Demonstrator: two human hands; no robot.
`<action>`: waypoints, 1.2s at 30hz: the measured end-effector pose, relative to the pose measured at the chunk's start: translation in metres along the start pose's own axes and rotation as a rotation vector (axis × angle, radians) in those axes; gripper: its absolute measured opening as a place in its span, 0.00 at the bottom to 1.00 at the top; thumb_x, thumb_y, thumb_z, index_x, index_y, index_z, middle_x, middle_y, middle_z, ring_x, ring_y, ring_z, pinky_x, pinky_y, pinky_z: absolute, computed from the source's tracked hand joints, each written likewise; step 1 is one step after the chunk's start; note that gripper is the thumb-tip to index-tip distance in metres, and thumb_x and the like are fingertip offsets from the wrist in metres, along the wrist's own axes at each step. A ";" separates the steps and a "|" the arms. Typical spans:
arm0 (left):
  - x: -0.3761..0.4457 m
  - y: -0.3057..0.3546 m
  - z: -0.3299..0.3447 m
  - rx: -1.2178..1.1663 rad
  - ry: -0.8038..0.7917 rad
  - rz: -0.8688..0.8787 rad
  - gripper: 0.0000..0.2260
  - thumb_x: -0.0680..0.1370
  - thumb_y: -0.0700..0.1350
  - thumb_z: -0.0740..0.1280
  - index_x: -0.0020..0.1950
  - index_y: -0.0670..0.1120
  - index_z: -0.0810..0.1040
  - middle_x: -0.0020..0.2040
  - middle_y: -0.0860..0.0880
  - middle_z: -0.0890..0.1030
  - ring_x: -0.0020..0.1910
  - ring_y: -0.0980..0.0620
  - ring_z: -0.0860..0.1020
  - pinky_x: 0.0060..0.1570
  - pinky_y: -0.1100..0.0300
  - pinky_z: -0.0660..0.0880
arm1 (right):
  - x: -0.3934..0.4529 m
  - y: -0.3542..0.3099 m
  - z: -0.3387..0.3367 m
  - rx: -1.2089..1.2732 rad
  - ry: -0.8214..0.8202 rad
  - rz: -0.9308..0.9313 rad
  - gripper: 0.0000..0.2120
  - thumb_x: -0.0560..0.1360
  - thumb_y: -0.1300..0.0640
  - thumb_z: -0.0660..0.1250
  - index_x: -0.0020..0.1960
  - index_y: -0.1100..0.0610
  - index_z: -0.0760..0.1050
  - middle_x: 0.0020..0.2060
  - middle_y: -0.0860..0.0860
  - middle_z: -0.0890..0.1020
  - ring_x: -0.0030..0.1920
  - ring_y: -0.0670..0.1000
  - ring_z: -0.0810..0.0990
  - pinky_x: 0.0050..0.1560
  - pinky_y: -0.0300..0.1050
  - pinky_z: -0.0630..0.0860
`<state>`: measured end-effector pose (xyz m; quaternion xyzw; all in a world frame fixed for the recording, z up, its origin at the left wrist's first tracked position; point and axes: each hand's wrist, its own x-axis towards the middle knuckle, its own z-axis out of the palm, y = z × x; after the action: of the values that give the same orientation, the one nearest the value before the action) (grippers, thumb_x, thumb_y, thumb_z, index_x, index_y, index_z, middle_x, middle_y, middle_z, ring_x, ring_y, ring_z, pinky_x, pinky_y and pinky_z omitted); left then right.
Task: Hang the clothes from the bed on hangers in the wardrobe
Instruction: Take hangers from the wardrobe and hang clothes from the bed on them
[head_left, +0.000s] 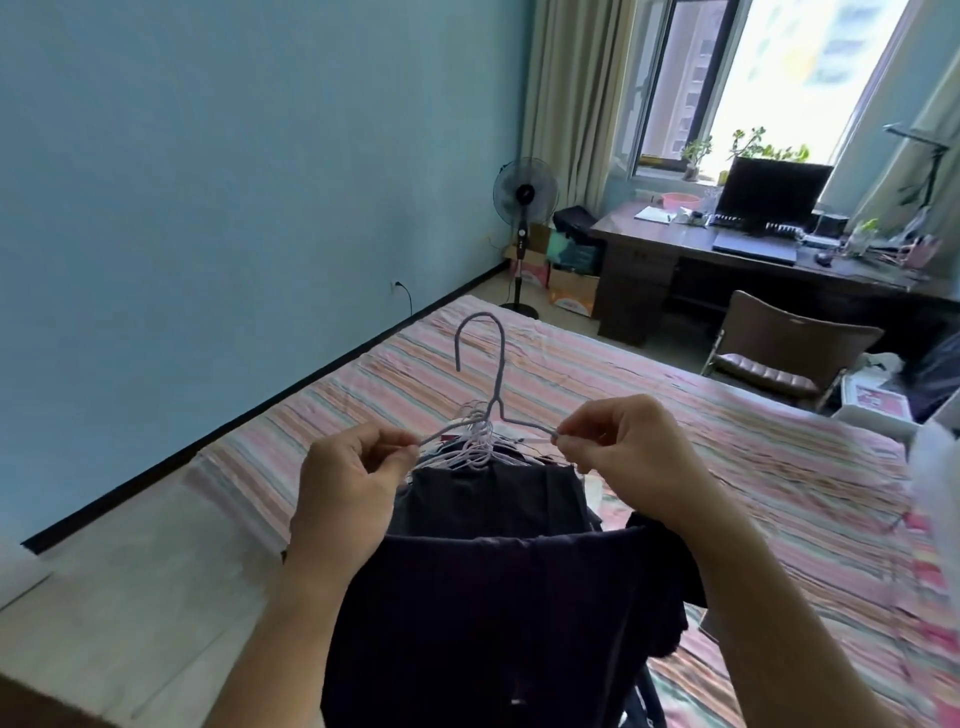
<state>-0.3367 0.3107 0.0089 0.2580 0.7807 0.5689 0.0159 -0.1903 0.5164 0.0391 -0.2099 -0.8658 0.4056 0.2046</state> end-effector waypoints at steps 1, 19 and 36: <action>0.009 -0.008 0.012 0.007 -0.011 -0.025 0.10 0.74 0.37 0.73 0.39 0.53 0.83 0.36 0.54 0.84 0.37 0.57 0.82 0.41 0.64 0.80 | 0.011 0.013 0.002 -0.007 -0.021 0.024 0.07 0.74 0.61 0.74 0.40 0.51 0.84 0.31 0.48 0.84 0.32 0.44 0.82 0.37 0.37 0.76; 0.198 -0.190 0.199 0.189 -0.212 -0.326 0.09 0.77 0.39 0.71 0.40 0.51 0.80 0.36 0.49 0.81 0.37 0.51 0.79 0.42 0.59 0.75 | 0.242 0.250 0.090 -0.084 -0.223 0.247 0.04 0.76 0.61 0.71 0.44 0.57 0.84 0.33 0.52 0.83 0.34 0.48 0.79 0.41 0.42 0.75; 0.244 -0.375 0.290 0.947 -0.670 -0.377 0.54 0.70 0.73 0.63 0.76 0.54 0.27 0.78 0.43 0.31 0.77 0.39 0.33 0.72 0.32 0.40 | 0.358 0.407 0.237 -0.021 -0.156 0.403 0.07 0.79 0.63 0.65 0.53 0.62 0.81 0.46 0.53 0.82 0.52 0.55 0.80 0.51 0.42 0.71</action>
<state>-0.5997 0.5868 -0.3636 0.2592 0.9336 0.0353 0.2449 -0.5310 0.7971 -0.3554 -0.3491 -0.8237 0.4442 0.0495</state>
